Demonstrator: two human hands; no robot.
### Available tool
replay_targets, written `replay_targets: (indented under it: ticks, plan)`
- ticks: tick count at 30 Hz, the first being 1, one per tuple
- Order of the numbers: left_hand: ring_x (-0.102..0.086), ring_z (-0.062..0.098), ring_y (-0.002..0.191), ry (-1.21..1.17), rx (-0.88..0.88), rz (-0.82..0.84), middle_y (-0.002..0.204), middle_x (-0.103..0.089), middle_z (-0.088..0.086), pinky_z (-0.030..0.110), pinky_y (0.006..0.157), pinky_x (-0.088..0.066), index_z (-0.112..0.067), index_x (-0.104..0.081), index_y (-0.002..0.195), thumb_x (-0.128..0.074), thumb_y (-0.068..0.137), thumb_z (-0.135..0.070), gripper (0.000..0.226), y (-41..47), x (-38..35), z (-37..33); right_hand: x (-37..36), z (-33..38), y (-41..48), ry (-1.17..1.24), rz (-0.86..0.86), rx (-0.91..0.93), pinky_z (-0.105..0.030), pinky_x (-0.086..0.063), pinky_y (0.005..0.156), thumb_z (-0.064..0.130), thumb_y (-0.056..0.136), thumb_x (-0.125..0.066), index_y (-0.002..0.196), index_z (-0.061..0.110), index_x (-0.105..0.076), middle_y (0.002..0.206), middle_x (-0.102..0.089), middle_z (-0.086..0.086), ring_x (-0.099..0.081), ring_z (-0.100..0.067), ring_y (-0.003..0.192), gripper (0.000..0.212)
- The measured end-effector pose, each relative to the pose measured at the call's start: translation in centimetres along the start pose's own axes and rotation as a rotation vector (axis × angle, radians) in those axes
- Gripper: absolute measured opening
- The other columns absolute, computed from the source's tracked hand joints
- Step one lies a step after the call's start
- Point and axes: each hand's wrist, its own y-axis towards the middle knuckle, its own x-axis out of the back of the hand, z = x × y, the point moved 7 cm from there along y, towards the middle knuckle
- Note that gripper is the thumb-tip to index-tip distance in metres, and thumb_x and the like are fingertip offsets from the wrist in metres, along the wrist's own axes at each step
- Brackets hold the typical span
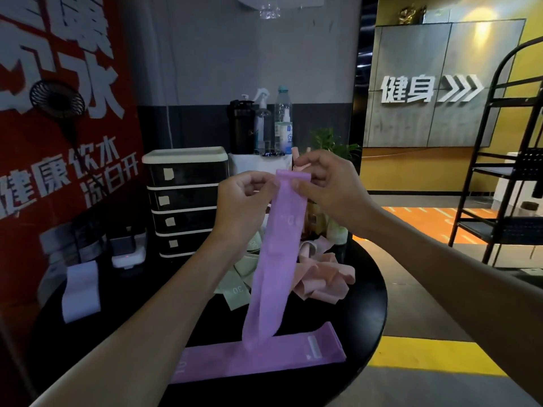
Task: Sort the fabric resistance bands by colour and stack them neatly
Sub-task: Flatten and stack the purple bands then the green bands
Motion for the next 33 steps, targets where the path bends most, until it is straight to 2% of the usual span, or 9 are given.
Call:
replay_targets:
  ticks: [5, 10, 13, 16, 19, 23, 26, 29, 33]
  plan:
    - [-0.069, 0.015, 0.079, -0.014, 0.012, 0.056, 0.095, -0.074, 0.011, 0.022, 0.062, -0.055, -0.015, -0.066, 0.105, -0.069, 0.091, -0.012, 0.014, 0.1, 0.4, -0.3, -0.6, 0.4, -0.2, 0.055, -0.029, -0.04, -0.04, -0.06, 0.071, 0.01, 0.087, -0.071, 0.102, 0.018, -0.059, 0.083, -0.074, -0.01, -0.071, -0.022, 0.08, 0.021]
    - [-0.071, 0.016, 0.078, 0.014, -0.007, 0.089, 0.094, -0.076, 0.01, 0.022, 0.063, -0.055, -0.014, -0.069, 0.101, -0.07, 0.09, -0.008, 0.012, -0.2, 0.8, -0.4, -1.3, 0.5, -0.2, 0.085, -0.045, -0.064, -0.057, -0.057, 0.067, 0.016, 0.088, -0.07, 0.108, 0.015, -0.058, 0.08, -0.07, -0.016, -0.068, -0.038, 0.081, 0.024]
    - [-0.07, 0.02, 0.078, 0.005, -0.034, 0.016, 0.093, -0.074, 0.016, 0.026, 0.065, -0.058, -0.006, -0.072, 0.098, -0.071, 0.089, -0.006, 0.009, 0.1, 1.6, -0.3, -2.1, -0.4, -0.7, 0.15, -0.005, -0.103, -0.043, -0.059, 0.075, 0.013, 0.086, -0.072, 0.113, 0.012, -0.054, 0.085, -0.07, -0.019, -0.069, -0.033, 0.084, 0.033]
    - [-0.068, 0.015, 0.077, 0.024, -0.068, -0.048, 0.088, -0.074, 0.011, 0.023, 0.067, -0.057, -0.011, -0.073, 0.091, -0.072, 0.088, -0.005, 0.007, 0.3, 2.4, -0.5, -3.3, -1.9, -1.7, 0.142, 0.054, -0.163, -0.026, -0.058, 0.073, 0.01, 0.08, -0.077, 0.109, 0.003, -0.058, 0.092, -0.069, -0.017, -0.068, -0.025, 0.078, 0.036]
    - [-0.068, 0.012, 0.077, 0.017, -0.074, -0.118, 0.085, -0.074, 0.005, 0.023, 0.07, -0.058, -0.015, -0.073, 0.088, -0.073, 0.088, -0.007, 0.008, 0.6, 3.3, -0.4, -4.3, -3.3, -2.6, 0.066, 0.083, -0.187, -0.03, -0.059, 0.072, 0.01, 0.08, -0.078, 0.087, 0.004, -0.067, 0.083, -0.07, -0.012, -0.065, -0.019, 0.071, 0.014]
    - [-0.069, 0.014, 0.08, 0.034, -0.083, -0.175, 0.089, -0.074, 0.011, 0.023, 0.071, -0.058, -0.009, -0.073, 0.093, -0.074, 0.087, -0.009, 0.006, 0.9, 4.5, -0.4, -5.8, -4.1, -3.3, 0.063, 0.145, -0.18, -0.047, -0.057, 0.079, 0.006, 0.082, -0.075, 0.079, 0.006, -0.068, 0.081, -0.071, -0.015, -0.067, -0.034, 0.079, 0.007]
    - [-0.068, 0.013, 0.079, 0.045, -0.083, -0.193, 0.088, -0.073, 0.01, 0.022, 0.071, -0.058, -0.008, -0.072, 0.094, -0.074, 0.087, -0.01, 0.008, 0.9, 5.0, -0.5, -6.4, -3.9, -3.2, 0.112, 0.14, -0.197, -0.036, -0.056, 0.078, 0.005, 0.081, -0.076, 0.092, 0.01, -0.062, 0.089, -0.071, -0.016, -0.066, -0.026, 0.077, 0.019]
    - [-0.069, 0.012, 0.078, 0.049, -0.076, -0.201, 0.086, -0.074, 0.007, 0.027, 0.072, -0.059, -0.01, -0.072, 0.093, -0.075, 0.087, -0.011, 0.007, 1.1, 5.3, -0.5, -6.8, -4.3, -3.1, 0.106, 0.142, -0.237, -0.031, -0.056, 0.074, 0.011, 0.081, -0.077, 0.102, 0.015, -0.059, 0.087, -0.068, -0.003, -0.063, -0.009, 0.07, 0.028]
    - [-0.071, 0.02, 0.082, 0.045, -0.075, -0.189, 0.09, -0.074, 0.012, 0.034, 0.076, -0.06, -0.006, -0.073, 0.097, -0.075, 0.087, -0.012, 0.012, 1.2, 5.6, -0.5, -7.5, -4.5, -3.0, 0.072, 0.161, -0.269, -0.015, -0.045, 0.051, 0.012, 0.083, -0.076, 0.096, 0.009, -0.064, 0.079, -0.065, 0.0, -0.055, 0.001, 0.05, 0.018]
